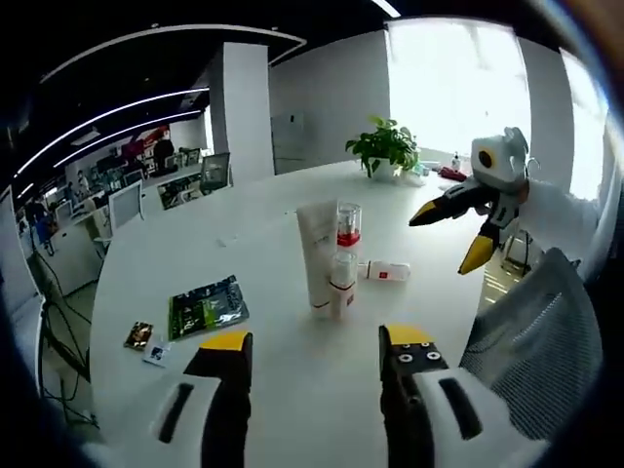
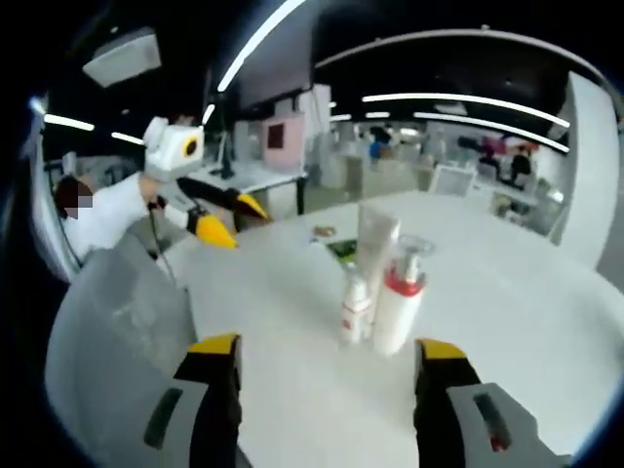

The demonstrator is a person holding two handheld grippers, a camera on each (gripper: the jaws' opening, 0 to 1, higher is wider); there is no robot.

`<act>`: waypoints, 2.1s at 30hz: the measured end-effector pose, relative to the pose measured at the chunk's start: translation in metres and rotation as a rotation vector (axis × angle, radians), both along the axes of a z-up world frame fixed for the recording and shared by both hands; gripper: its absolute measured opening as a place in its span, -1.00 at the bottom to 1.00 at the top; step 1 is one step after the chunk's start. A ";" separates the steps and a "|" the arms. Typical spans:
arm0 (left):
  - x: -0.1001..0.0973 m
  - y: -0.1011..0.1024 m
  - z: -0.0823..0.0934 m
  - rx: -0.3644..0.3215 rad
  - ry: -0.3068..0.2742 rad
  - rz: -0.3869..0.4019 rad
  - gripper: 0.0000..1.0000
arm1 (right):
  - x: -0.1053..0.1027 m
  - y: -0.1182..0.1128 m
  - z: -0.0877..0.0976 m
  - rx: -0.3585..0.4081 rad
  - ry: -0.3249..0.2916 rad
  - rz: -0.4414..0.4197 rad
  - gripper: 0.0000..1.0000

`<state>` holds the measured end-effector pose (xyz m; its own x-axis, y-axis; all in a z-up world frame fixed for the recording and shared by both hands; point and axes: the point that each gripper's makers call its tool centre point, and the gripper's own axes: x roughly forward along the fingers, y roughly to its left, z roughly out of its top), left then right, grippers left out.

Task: Arrange the skincare products in the storage area until every visible bottle or jar stands upright without overlapping.

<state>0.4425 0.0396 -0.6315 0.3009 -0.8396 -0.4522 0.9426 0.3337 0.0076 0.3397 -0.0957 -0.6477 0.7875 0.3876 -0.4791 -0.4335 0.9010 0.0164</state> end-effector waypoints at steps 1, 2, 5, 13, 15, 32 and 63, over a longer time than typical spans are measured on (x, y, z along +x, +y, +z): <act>-0.001 0.000 0.001 -0.003 -0.001 -0.003 0.04 | 0.000 0.001 0.001 0.005 -0.001 -0.001 0.45; 0.000 0.001 0.002 -0.006 -0.001 -0.004 0.07 | 0.000 0.001 0.002 0.009 -0.003 -0.001 0.49; -0.002 0.005 0.004 -0.002 -0.008 0.001 0.19 | 0.000 0.001 0.004 0.015 -0.005 -0.008 0.55; -0.001 0.005 0.017 -0.084 0.006 0.016 0.27 | 0.000 0.004 0.006 0.038 0.001 -0.010 0.62; 0.000 0.006 0.017 -0.093 0.016 0.020 0.26 | 0.000 0.004 0.005 0.031 0.005 -0.010 0.65; -0.002 0.010 0.018 -0.103 0.011 0.041 0.37 | -0.002 0.003 0.003 0.011 0.015 -0.005 0.97; -0.005 0.010 0.015 -0.114 0.017 0.043 0.73 | 0.002 -0.006 -0.004 0.028 0.040 -0.010 0.98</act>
